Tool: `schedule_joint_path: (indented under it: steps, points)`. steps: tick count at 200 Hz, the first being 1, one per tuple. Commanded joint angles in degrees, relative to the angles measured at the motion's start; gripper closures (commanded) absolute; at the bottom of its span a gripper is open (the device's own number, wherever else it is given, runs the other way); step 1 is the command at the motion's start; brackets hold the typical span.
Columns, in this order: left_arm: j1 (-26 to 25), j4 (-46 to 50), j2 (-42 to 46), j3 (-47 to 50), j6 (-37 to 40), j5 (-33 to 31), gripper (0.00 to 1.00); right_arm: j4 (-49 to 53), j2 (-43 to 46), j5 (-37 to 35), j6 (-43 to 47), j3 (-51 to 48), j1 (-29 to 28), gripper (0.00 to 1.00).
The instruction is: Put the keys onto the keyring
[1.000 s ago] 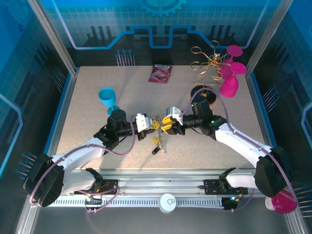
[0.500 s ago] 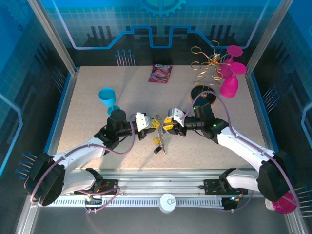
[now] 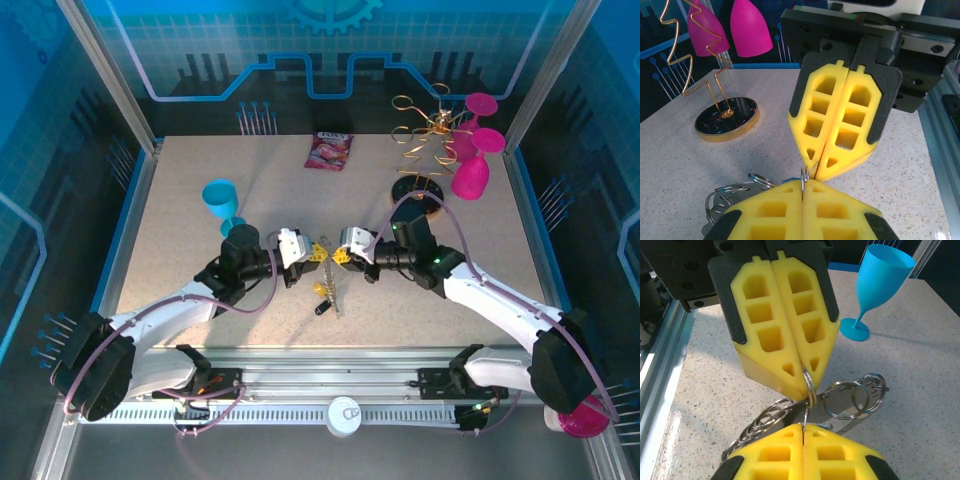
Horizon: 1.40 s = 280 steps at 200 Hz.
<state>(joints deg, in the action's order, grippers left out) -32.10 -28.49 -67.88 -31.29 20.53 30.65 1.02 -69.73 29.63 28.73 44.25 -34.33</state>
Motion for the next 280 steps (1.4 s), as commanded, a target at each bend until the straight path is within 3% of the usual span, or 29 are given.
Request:
schedule_joint_path:
  steps: [1, 43, 53, 71, 102, 133, 190, 280]
  points:
    - [0.10, -6.24, -0.96, 0.35, -4.57, -0.93, 1.00, 1.87, -1.44, -2.34, 3.61, 1.41, -3.53, 1.00]
    - [0.10, -13.90, -2.40, 1.76, -11.04, -1.48, 1.00, 2.66, -3.55, -5.75, 5.65, 1.98, -6.15, 1.00]
    - [0.11, -13.79, -2.21, 1.82, -10.90, -1.38, 1.00, 0.62, -2.24, -4.87, 3.47, 1.19, -5.00, 0.91]
    - [0.19, -13.39, -1.92, 2.25, -9.77, -1.11, 1.00, -4.25, 1.57, -0.16, -2.43, -1.46, -0.78, 0.79]
    - [0.22, -13.20, -1.80, 2.86, -6.22, 1.41, 1.00, -5.94, 3.99, 13.62, -9.80, -2.04, 6.86, 0.72]
    - [0.19, -14.00, -1.82, 3.33, -3.07, 4.29, 1.00, -6.23, 0.63, 18.86, -11.67, 0.17, 7.69, 0.73]
    - [0.21, -14.89, -2.84, 2.72, -1.32, 7.55, 1.00, -6.38, -3.89, 17.90, -9.06, 3.13, 5.42, 0.72]
    - [0.19, -17.29, -3.50, 2.63, -2.59, 8.77, 1.00, -1.28, -5.98, 16.18, -4.48, 4.09, 4.01, 0.82]
